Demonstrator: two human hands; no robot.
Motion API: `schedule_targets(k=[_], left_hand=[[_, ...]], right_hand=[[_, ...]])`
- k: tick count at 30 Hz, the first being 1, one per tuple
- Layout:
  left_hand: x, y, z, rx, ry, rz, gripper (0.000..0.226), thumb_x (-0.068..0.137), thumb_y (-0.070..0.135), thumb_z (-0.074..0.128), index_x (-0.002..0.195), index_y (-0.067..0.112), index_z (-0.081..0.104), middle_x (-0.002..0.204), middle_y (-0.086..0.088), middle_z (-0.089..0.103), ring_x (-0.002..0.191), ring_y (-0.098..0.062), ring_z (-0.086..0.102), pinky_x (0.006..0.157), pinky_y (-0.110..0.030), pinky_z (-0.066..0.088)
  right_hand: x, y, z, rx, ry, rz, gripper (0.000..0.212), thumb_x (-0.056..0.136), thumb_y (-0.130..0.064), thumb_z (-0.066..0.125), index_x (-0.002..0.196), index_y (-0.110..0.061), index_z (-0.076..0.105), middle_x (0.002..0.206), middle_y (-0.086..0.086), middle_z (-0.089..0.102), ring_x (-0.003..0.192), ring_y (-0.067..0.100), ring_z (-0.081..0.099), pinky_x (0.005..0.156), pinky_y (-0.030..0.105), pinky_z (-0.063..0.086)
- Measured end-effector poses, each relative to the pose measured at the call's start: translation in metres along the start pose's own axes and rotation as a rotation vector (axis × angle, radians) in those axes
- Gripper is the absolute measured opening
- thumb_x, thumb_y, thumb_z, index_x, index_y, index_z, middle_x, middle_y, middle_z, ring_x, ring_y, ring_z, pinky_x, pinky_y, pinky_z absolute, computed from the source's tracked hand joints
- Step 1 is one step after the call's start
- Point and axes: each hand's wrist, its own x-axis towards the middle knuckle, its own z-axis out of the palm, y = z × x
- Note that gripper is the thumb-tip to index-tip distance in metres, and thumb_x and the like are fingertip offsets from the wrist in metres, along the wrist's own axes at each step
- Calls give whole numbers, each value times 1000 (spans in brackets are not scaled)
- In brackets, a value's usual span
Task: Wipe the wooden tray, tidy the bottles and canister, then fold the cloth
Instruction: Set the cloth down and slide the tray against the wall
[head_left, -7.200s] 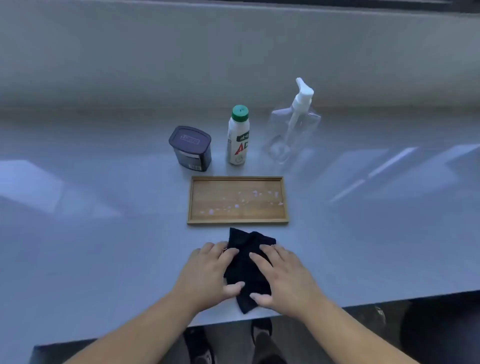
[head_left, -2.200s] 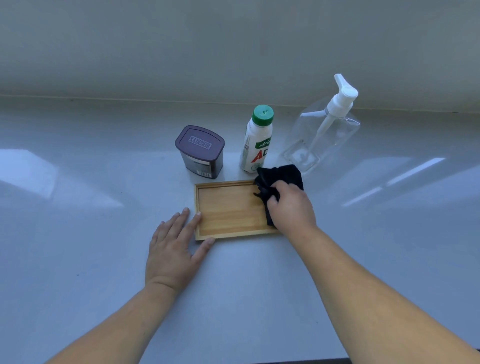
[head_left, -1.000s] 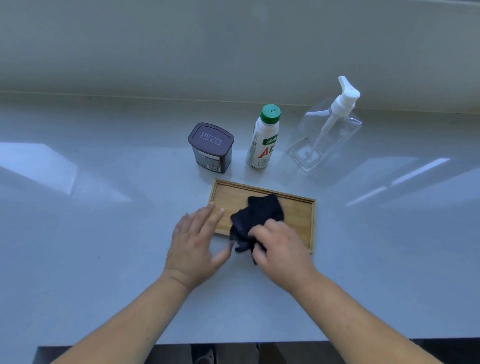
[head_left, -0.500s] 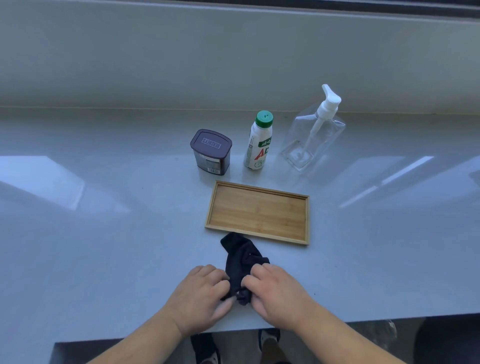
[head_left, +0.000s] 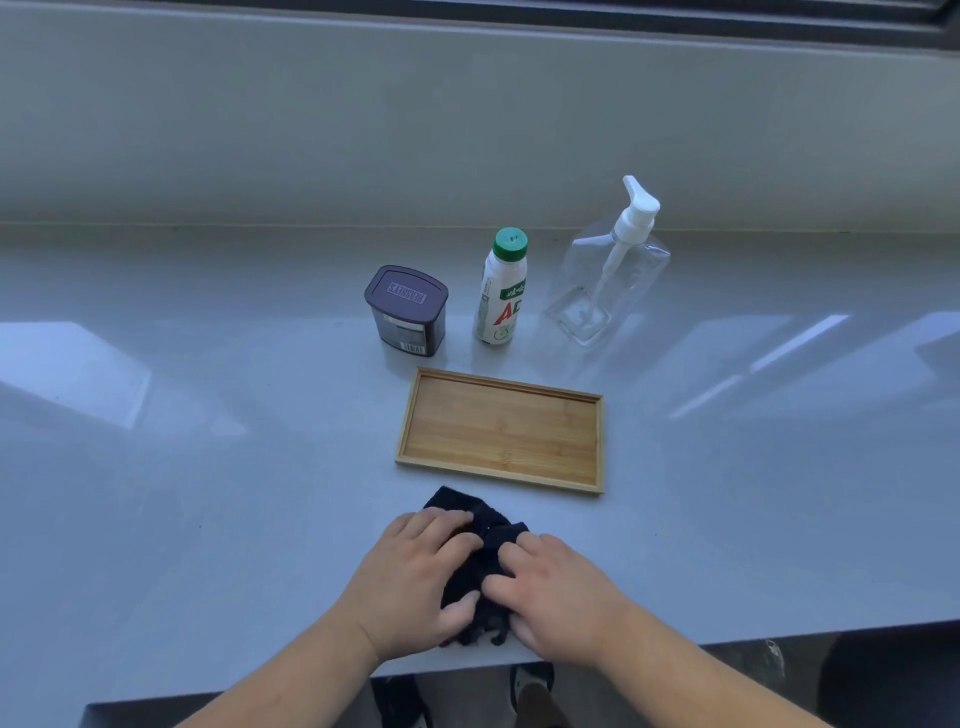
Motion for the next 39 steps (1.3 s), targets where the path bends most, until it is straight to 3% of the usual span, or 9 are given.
schedule_targets(k=[2, 7, 13, 20, 26, 30, 34, 37, 39], left_hand=[[6, 2, 5, 78, -53, 31, 56, 74, 64, 66, 115, 27, 73, 133, 0, 68, 121, -24, 62, 107, -41, 40], [20, 17, 15, 212, -115, -3, 46, 75, 70, 63, 84, 24, 64, 85, 4, 60, 75, -23, 57, 67, -39, 49], [29, 32, 22, 238, -79, -165, 43, 71, 65, 64, 77, 22, 61, 78, 2, 55, 66, -25, 53, 58, -37, 46], [38, 51, 14, 166, -65, -428, 46, 78, 73, 60, 73, 27, 57, 72, 10, 49, 66, -18, 51, 63, -33, 42], [75, 41, -19, 24, 44, -603, 56, 84, 79, 45, 99, 30, 66, 95, 17, 66, 88, -13, 60, 74, -27, 44], [119, 33, -37, -78, 122, -655, 59, 84, 75, 46, 119, 31, 64, 119, 14, 64, 112, -12, 56, 85, -29, 46], [128, 2, -46, -212, 255, -928, 73, 87, 59, 60, 146, 17, 49, 150, -3, 49, 135, -28, 43, 105, -48, 45], [121, -27, -45, -317, 150, -1100, 84, 90, 58, 59, 155, 10, 39, 160, -11, 42, 143, -36, 37, 109, -54, 41], [120, -42, -44, -402, 62, -1128, 79, 91, 59, 56, 146, 4, 50, 147, -19, 53, 133, -39, 49, 102, -53, 46]], right_hand=[[-12, 12, 1, -46, 4, -52, 19, 77, -28, 62, 95, -30, 54, 90, -3, 51, 84, 22, 50, 72, 33, 49], [-26, 46, -1, -119, 41, -68, 32, 72, -13, 69, 98, -25, 57, 102, -1, 58, 103, 26, 57, 96, 37, 52], [-26, 62, 1, -176, 40, -84, 33, 76, -23, 73, 108, -31, 67, 119, -5, 64, 132, 26, 56, 119, 46, 38], [-38, 85, -15, -40, 144, -135, 51, 74, -30, 62, 124, -34, 74, 130, -9, 71, 132, 22, 61, 109, 41, 51], [-23, 113, -60, 238, 444, 289, 42, 89, -39, 58, 125, -22, 71, 123, -3, 69, 119, 21, 58, 103, 43, 52], [-3, 126, -84, 458, 381, 660, 50, 95, -41, 60, 142, -24, 58, 141, -3, 58, 132, 18, 49, 111, 36, 42], [6, 119, -82, 1032, 277, 1042, 59, 101, -43, 56, 156, -25, 40, 157, 2, 48, 135, 22, 52, 98, 33, 42], [13, 114, -73, 1201, 331, 1114, 59, 103, -46, 53, 156, -23, 41, 157, 2, 49, 135, 22, 50, 98, 32, 37], [18, 112, -70, 1251, 397, 1132, 56, 104, -48, 51, 154, -23, 44, 153, -1, 50, 124, 15, 49, 98, 32, 36]])
